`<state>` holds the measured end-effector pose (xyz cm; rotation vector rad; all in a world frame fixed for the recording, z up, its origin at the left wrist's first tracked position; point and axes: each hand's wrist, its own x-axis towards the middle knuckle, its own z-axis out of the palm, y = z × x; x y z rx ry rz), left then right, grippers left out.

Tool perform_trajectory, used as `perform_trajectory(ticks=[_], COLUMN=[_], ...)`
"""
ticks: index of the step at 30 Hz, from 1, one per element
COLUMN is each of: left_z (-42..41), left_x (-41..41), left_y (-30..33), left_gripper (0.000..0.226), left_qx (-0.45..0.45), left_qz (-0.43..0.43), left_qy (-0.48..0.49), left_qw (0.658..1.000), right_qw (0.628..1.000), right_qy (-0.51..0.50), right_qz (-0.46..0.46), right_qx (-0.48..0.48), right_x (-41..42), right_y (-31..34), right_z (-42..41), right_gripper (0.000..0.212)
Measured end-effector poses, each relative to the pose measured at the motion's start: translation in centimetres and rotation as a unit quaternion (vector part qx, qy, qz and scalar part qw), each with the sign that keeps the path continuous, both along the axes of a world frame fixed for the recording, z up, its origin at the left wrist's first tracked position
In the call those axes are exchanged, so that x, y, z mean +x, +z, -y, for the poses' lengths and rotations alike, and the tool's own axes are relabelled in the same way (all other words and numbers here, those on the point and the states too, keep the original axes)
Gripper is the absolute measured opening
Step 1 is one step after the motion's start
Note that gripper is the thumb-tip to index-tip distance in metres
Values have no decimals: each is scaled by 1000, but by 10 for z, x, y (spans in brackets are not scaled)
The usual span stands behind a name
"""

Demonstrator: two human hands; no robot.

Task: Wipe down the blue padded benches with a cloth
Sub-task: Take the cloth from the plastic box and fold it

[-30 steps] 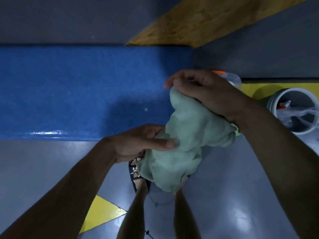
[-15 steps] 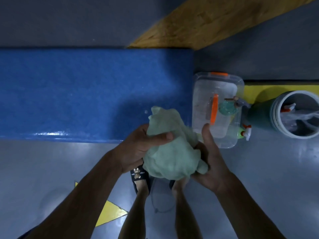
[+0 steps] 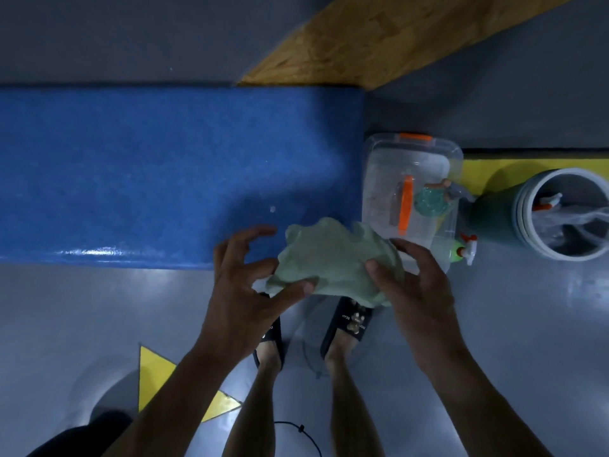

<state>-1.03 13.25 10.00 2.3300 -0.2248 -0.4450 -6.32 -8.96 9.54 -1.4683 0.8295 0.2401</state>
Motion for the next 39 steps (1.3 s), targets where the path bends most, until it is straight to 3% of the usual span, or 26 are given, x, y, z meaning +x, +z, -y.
perform_trajectory(ticks=[2,4,8,10,12,14,16,18,21,27,30,33,37,39], left_z=[3,8,13,11,10,8,7,7,9,2,2,2,8,14], left_x=[1,4,16,21,25,28,31,30,27,13,9,6,9,14], left_y=[5,13,15,10,6,1,-9,-20,-34,-61,-69,-72,-71,-70], left_gripper=[39,34,27,30,36,46,57,63,62,77,60,52,56,69], left_qx=[-19,-70,-141,-160,-182,-223,-271,-300,-286,-239,-262,-290,-272,-260], left_qz=[17,-24,-136,-183,-234,-278,-320,-346,-315,-322,-347,-360,-313,-282], left_qy=[-41,-36,30,13,-2,1,23,58,103,149,178,207,199,187], left_qw=[999,997,980,970,955,934,908,887,899,904,883,862,888,904], right_qw=[998,993,966,951,951,960,980,974,962,990,986,985,996,997], right_qy=[26,92,257,307,300,268,182,133,118,31,20,81,80,56], right_qz=[-4,13,-10,-32,-37,-44,-68,-71,-81,-57,-52,-53,-9,6], right_qx=[-52,-70,17,-8,-61,-73,32,169,235,124,157,142,22,-55], right_x=[0,2,6,7,11,16,21,24,16,11,10,5,7,14], right_y=[3,8,18,16,10,3,-3,-11,-32,-51,-57,-62,-69,-73], right_z=[-1,-1,0,-2,2,11,17,16,8,-2,-4,-9,-8,-6], right_gripper=[41,34,54,40,25,28,36,37,53,23,27,31,43,47])
